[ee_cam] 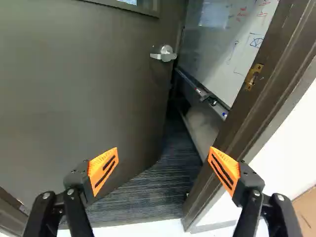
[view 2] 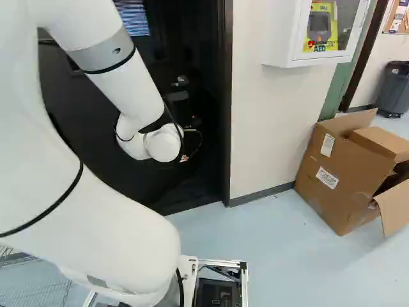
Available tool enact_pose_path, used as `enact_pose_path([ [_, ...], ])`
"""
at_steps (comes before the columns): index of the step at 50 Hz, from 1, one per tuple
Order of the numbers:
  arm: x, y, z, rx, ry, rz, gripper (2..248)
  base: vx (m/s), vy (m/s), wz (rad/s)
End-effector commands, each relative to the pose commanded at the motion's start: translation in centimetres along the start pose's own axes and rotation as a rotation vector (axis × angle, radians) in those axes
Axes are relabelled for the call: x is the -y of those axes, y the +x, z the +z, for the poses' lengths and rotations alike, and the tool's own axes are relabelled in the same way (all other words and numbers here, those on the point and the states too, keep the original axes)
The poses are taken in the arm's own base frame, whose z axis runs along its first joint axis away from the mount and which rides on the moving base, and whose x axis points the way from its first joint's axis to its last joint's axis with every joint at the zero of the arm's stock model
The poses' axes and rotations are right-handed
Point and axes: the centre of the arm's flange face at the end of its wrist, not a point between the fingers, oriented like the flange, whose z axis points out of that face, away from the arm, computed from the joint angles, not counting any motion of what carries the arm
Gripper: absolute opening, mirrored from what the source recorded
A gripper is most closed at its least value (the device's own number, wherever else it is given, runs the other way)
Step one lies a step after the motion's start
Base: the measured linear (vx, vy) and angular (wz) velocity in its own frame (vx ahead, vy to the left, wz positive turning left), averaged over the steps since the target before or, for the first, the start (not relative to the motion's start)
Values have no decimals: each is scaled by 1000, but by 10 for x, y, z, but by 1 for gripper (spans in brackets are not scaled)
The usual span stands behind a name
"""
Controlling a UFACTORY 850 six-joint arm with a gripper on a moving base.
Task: Open the door and move inside
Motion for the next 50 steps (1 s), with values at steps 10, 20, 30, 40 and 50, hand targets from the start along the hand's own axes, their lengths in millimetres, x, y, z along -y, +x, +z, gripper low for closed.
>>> enact_pose_path([
  [10, 0, 0, 0, 0, 0, 0, 247, 0, 0, 0],
  [20, 0, 0, 0, 0, 0, 0, 247, -5, 6, 47],
  [30, 0, 0, 0, 0, 0, 0, 247, 65, 34, 76],
  [40, 0, 0, 0, 0, 0, 0, 247, 93, 39, -15],
  [50, 0, 0, 0, 0, 0, 0, 247, 124, 89, -25],
])
